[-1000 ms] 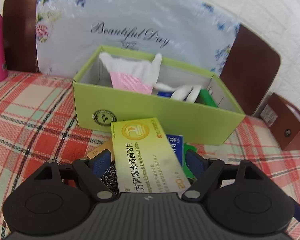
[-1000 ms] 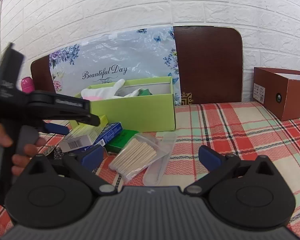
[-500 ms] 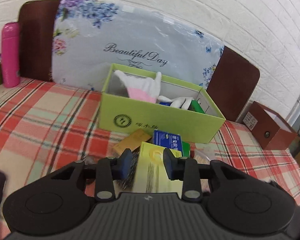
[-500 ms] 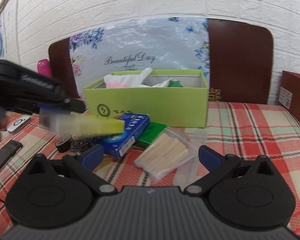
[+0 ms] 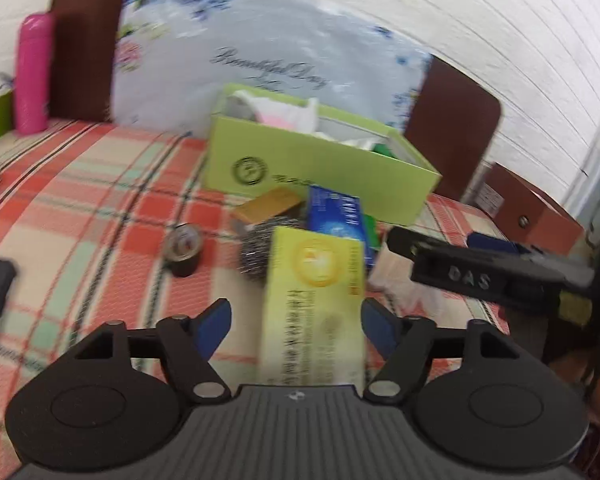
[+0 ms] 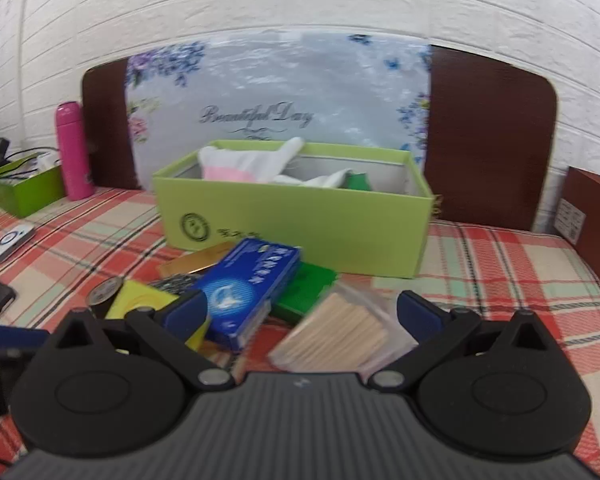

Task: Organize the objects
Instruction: 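Grasp the yellow medicine box with the left gripper while the right reaches the blue box, then grasp the blue medicine box with the right gripper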

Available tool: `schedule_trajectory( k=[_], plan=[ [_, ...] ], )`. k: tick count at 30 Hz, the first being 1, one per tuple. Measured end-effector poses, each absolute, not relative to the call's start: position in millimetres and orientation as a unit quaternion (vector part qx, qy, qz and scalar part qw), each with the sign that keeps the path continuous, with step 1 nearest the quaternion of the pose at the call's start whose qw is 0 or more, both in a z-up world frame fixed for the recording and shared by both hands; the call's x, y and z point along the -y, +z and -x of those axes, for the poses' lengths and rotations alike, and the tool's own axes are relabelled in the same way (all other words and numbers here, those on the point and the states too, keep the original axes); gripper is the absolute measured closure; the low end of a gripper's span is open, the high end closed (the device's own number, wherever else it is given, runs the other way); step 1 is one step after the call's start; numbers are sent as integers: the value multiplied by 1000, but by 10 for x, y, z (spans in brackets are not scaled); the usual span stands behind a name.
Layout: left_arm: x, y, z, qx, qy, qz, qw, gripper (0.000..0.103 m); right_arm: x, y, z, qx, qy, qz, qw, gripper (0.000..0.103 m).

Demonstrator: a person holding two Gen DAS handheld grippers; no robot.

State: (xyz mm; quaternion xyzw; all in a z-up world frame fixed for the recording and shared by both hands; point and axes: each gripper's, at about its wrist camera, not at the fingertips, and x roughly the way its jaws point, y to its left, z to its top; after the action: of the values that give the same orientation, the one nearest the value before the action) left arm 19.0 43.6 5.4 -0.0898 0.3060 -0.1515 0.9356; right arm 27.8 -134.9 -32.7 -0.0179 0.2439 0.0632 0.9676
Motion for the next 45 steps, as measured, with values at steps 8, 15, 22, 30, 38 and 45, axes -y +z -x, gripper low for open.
schedule_trajectory(
  k=[8,15,22,30,38,45],
  plan=[
    [-142,-151,-307,-330,-145,-6,933,34,1304,-249,-390,-252,77,20,964,0],
    [-342,-233,-128,-366,-125,3,922,34,970,-420,-820,-306,88,9,948,4],
    [-367,-244,-140,-365,-128,13,922,34,1029,-574,-966,-333,88,0,939,46],
    [-279,-220,-91,-370,-155,11,916,34,1489,-456,-164,-306,144,55,940,47],
    [-147,-229,-145,-376,-140,17,916,29,1632,-633,322,-338,139,79,927,36],
    [-77,-227,-223,-378,-150,15,913,32,1583,-706,252,-333,134,84,929,36]
  ],
)
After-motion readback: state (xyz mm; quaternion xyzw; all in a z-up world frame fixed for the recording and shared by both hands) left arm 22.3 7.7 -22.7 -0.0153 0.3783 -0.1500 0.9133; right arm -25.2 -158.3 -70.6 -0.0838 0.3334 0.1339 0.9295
